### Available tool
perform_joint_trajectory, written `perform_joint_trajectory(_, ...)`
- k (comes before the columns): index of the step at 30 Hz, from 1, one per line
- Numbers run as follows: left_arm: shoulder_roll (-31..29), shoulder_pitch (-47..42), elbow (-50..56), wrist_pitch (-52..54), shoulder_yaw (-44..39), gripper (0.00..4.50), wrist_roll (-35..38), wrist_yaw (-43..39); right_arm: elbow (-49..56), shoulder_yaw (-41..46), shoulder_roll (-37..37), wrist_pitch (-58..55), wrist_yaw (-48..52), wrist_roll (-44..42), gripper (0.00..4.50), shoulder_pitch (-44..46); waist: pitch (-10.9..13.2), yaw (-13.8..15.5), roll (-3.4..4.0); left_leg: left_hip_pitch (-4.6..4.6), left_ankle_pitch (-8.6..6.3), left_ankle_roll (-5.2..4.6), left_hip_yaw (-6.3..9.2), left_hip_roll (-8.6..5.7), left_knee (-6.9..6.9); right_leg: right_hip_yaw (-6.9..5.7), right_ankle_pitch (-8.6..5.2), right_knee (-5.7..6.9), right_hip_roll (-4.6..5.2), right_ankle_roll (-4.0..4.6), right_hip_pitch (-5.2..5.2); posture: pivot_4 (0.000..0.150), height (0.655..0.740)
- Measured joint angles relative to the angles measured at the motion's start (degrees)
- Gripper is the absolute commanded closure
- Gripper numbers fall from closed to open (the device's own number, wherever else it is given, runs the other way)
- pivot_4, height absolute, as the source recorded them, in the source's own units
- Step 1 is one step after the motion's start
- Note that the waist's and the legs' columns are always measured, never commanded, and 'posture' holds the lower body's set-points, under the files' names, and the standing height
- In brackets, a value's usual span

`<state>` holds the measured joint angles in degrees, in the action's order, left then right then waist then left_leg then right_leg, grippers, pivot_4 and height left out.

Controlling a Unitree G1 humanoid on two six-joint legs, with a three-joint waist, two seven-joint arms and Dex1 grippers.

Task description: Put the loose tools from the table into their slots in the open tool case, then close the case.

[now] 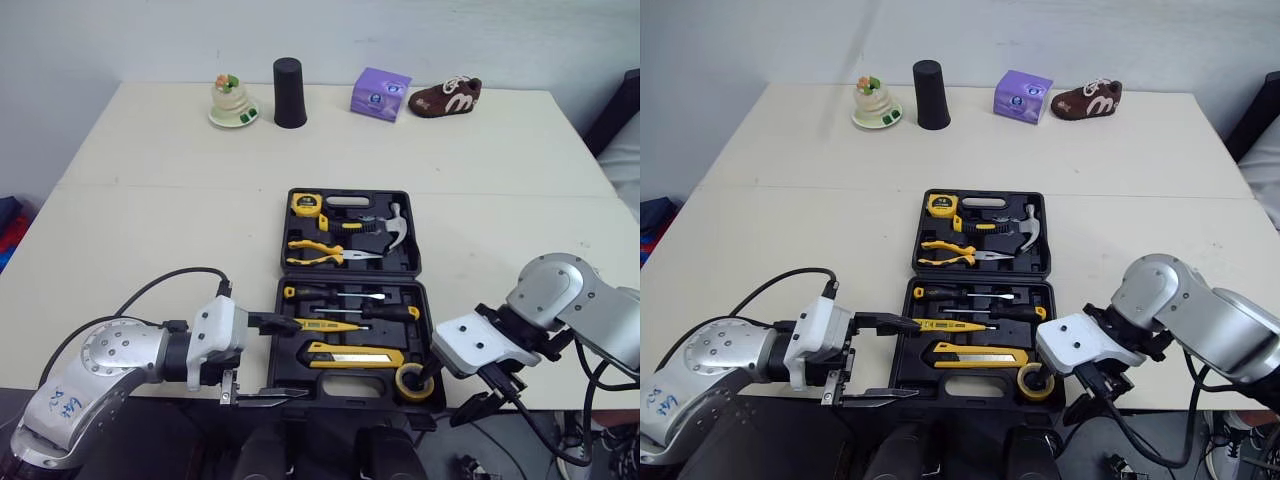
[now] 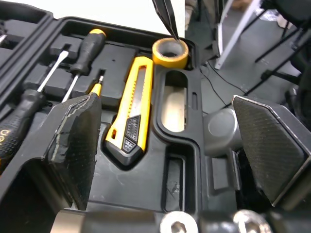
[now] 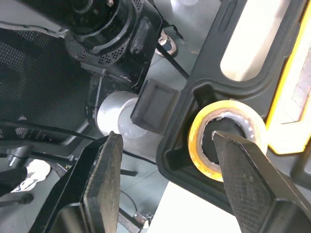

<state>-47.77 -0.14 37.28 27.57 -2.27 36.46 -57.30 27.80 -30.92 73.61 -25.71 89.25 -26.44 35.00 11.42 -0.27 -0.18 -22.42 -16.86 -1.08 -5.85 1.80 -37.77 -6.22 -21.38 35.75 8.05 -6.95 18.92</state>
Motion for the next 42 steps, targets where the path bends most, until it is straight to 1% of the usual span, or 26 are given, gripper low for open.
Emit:
perform_joint_trajectory(4, 0.00, -0.43, -0.52, -0.12, -0.02, 0.00, 0.00, -0.16, -2.67, 0.28, 2.89, -0.01, 0.03, -4.21, 1.45, 0.68, 0.00, 0.02, -0.01, -0.01, -0.01, 0.00, 0.01, 0.00, 0.01, -0.01, 0.00, -0.03, 0.01, 0.00, 0.00, 0.150, 0.7400)
perform_joint_trajectory(5, 0.01, -0.41, -0.65, -0.13, -0.02, 0.00, -0.01, -0.17, -3.27, 1.52, 2.33, -0.02, 0.03, -5.99, 1.45, 0.13, 0.01, 0.03, -0.01, -0.01, -0.01, 0.00, 0.00, -0.01, 0.01, -0.02, 0.00, -0.04, 0.02, 0.00, 0.00, 0.150, 0.7400)
perform_joint_trajectory(7, 0.03, -0.43, -0.92, -0.16, 0.00, 0.00, -0.01, -0.15, -4.81, 5.70, -1.11, 0.22, 0.04, -10.82, 1.45, -1.56, 0.02, 0.05, -0.04, -0.01, -0.01, -0.01, 0.00, 0.00, 0.01, -0.04, 0.00, -0.04, 0.00, 0.00, -0.03, 0.150, 0.7400)
perform_joint_trajectory(9, 0.17, -0.54, -0.99, -0.24, 0.04, 0.00, -0.05, 0.11, -6.06, 10.29, -4.00, 1.74, 0.07, -16.74, 1.97, -5.65, 0.02, 0.13, -0.04, 0.00, -0.01, -0.01, 0.04, 0.01, 0.01, -0.08, 0.00, -0.04, -0.02, 0.00, -0.06, 0.150, 0.7400)
perform_joint_trajectory(10, 0.19, -0.55, -1.02, -0.26, 0.05, 0.00, -0.07, 0.15, -6.24, 11.15, -4.11, 2.20, 0.09, -17.68, 2.30, -7.20, 0.02, 0.16, -0.04, -0.01, -0.01, -0.01, 0.04, 0.01, 0.02, -0.08, 0.00, -0.04, -0.01, 0.00, -0.06, 0.150, 0.7400)
perform_joint_trajectory(12, 0.25, -0.52, -1.11, -0.38, 0.05, 0.00, -0.17, 0.18, -7.20, 13.33, -5.76, 2.59, -0.13, -18.24, 3.29, -11.00, 0.03, 0.34, -0.09, -0.01, -0.03, -0.04, 0.12, -0.02, 0.01, -0.16, 0.00, -0.09, 0.01, 0.00, -0.13, 0.150, 0.7400)
perform_joint_trajectory(14, 0.31, -0.64, -1.37, -0.58, 0.05, 0.00, -0.22, 0.17, -8.66, 14.66, -11.17, 4.09, -1.11, -17.42, 4.32, -14.12, 0.02, 0.29, -0.13, 0.00, -0.03, -0.05, 0.14, -0.02, -0.02, -0.20, 0.00, -0.11, 0.01, 0.00, -0.19, 0.150, 0.7400)
perform_joint_trajectory(15, 0.31, -0.67, -1.39, -0.62, 0.05, 0.00, -0.23, 0.17, -8.83, 14.60, -12.06, 4.40, -1.23, -17.13, 4.43, -14.73, 0.04, 0.27, -0.11, 0.00, -0.03, -0.05, 0.14, -0.05, -0.02, -0.19, 0.00, -0.10, 0.02, 0.00, -0.19, 0.150, 0.7400)
perform_joint_trajectory(18, 0.29, -0.71, -1.53, -0.83, 0.04, 0.00, -0.28, 0.15, -10.22, 15.35, -14.72, 9.10, -1.19, -11.82, 4.43, -16.83, 0.05, 0.24, -0.08, 0.01, -0.02, -0.05, 0.14, -0.04, -0.01, -0.20, 0.00, -0.10, -0.02, 0.00, -0.19, 0.150, 0.7400)
perform_joint_trajectory(20, 0.26, -0.83, -1.59, -0.83, 0.02, 0.00, -0.28, 0.14, -11.19, 15.66, -18.00, 12.27, -1.61, -9.24, 4.43, -18.22, 0.03, 0.23, -0.13, 0.02, -0.03, -0.01, 0.17, 0.01, 0.00, -0.22, 0.00, -0.11, -0.10, 0.00, -0.21, 0.150, 0.7400)
perform_joint_trajectory(21, 0.24, -0.96, -1.59, -0.83, 0.01, 0.00, -0.28, 0.14, -12.15, 15.09, -19.23, 14.83, -1.30, -7.28, 4.43, -19.26, 0.04, 0.25, -0.10, 0.01, -0.03, 0.00, 0.17, -0.02, 0.00, -0.23, 0.00, -0.10, -0.32, 0.00, -0.19, 0.150, 0.7400)
perform_joint_trajectory(24, 0.04, -0.95, -1.61, -0.85, -0.06, 0.00, -0.28, 0.12, -17.58, 14.53, -21.29, 20.57, -0.92, -1.33, 4.43, -20.62, 0.05, 0.24, -0.10, 0.02, -0.02, -0.01, 0.15, -0.03, -0.03, -0.19, 0.00, -0.10, -0.35, -0.01, -0.22, 0.150, 0.7400)
perform_joint_trajectory(26, 0.00, -0.94, -1.61, -0.86, -0.12, 0.00, -0.28, 0.13, -20.74, 14.47, -23.25, 22.73, -1.22, 0.89, 4.43, -20.92, 0.05, 0.22, -0.10, 0.04, -0.02, -0.02, 0.15, -0.03, -0.04, -0.18, 0.00, -0.09, -0.35, -0.01, -0.23, 0.150, 0.7400)
perform_joint_trajectory(30, -0.01, -0.63, -1.60, -0.85, -0.91, 0.00, -0.28, 0.22, -23.04, 14.42, -23.74, 28.58, -0.58, 2.77, 4.43, -22.06, 0.02, 0.22, -0.13, 0.18, -0.03, 0.00, 0.21, 0.01, -0.02, -0.21, 0.00, -0.14, -0.35, 0.00, -0.40, 0.150, 0.7400)
perform_joint_trajectory(33, -0.35, 0.14, -1.59, -0.82, -1.91, 0.00, -0.28, 0.31, -23.37, 14.51, -22.99, 29.53, -0.71, 2.87, 4.43, -22.72, -0.11, 0.39, -0.34, 0.27, -0.05, -0.02, 0.27, -0.02, -0.02, -0.21, 0.01, -0.19, -0.26, 0.00, -0.54, 0.150, 0.7400)
perform_joint_trajectory(35, -0.35, 0.58, -1.59, -0.77, -2.10, 0.00, -0.28, 0.31, -23.22, 14.65, -22.60, 28.74, -0.77, 2.77, 4.43, -22.77, -0.21, 0.60, -0.50, 0.26, -0.10, -0.04, 0.33, -0.05, -0.02, -0.23, 0.01, -0.21, 0.04, 0.01, -0.56, 0.150, 0.7400)
perform_joint_trajectory(38, -0.36, 0.64, -1.58, -0.44, -2.37, 0.00, -0.09, 0.42, -23.14, 15.43, -22.90, 24.41, -1.25, 1.25, 4.43, -22.82, -0.28, 0.86, -0.61, 0.25, -0.14, -0.01, 0.36, -0.06, -0.02, -0.26, 0.02, -0.22, 0.07, 0.02, -0.56, 0.150, 0.7400)
perform_joint_trajectory(41, -0.45, 1.28, -1.40, 3.51, -5.33, 0.00, 3.80, 2.25, -25.43, 16.39, -23.38, 24.22, -0.52, -0.34, 4.43, -22.83, -0.26, 0.73, -0.58, 0.22, -0.14, -0.01, 0.36, -0.04, -0.02, -0.28, 0.02, -0.21, 0.06, 0.02, -0.54, 0.150, 0.7400)
perform_joint_trajectory(42, -0.28, 1.76, -1.41, 4.89, -7.27, 0.00, 5.33, 3.58, -25.91, 17.14, -23.18, 22.41, -0.61, -1.33, 4.43, -22.46, -0.24, 0.64, -0.55, 0.22, -0.14, -0.01, 0.36, -0.03, -0.02, -0.29, 0.02, -0.21, 0.06, 0.02, -0.53, 0.150, 0.7400)
